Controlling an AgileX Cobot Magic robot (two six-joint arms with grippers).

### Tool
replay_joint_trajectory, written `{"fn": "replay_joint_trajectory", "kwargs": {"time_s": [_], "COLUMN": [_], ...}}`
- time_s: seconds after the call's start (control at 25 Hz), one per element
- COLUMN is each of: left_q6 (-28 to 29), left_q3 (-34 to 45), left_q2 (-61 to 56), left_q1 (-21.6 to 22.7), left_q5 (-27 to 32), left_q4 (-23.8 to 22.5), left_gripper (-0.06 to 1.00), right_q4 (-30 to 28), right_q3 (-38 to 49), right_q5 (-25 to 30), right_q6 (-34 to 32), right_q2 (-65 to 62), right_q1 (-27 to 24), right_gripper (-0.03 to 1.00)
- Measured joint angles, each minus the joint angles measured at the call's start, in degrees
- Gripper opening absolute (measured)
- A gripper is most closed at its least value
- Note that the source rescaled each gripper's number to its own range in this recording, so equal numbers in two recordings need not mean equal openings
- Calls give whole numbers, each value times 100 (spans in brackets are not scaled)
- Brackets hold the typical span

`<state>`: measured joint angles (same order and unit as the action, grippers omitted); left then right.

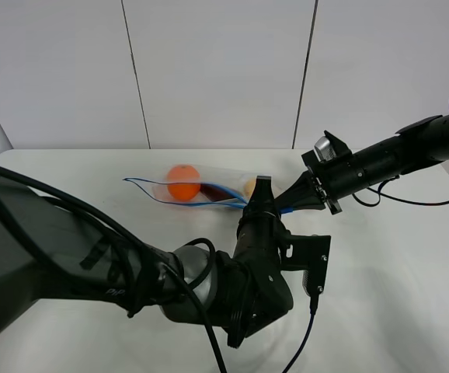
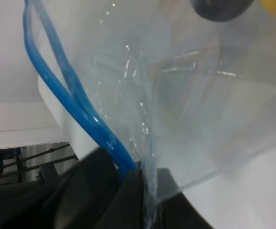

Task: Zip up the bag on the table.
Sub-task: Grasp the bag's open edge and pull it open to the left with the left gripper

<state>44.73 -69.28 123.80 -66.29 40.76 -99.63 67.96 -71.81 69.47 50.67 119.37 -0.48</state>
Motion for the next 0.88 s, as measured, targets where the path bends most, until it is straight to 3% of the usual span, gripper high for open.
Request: {"fn": "replay_joint_trajectory", "kwargs": {"time_s": [0.36,0.88], "left_q6": [-282,-315], "left_q3": [0,-15], "left_q2": [0,0], "left_q1": [0,0], "left_q5": [-75,69], "left_q4": [-5,-15], "left_gripper": [1,0], "right_q4": [-24,0], "right_q3": [0,0], "right_q5": [0,0], "right_q6": [0,0], "right_q2": [0,0], "right_q1": [0,0], "right_gripper": [0,0]}}
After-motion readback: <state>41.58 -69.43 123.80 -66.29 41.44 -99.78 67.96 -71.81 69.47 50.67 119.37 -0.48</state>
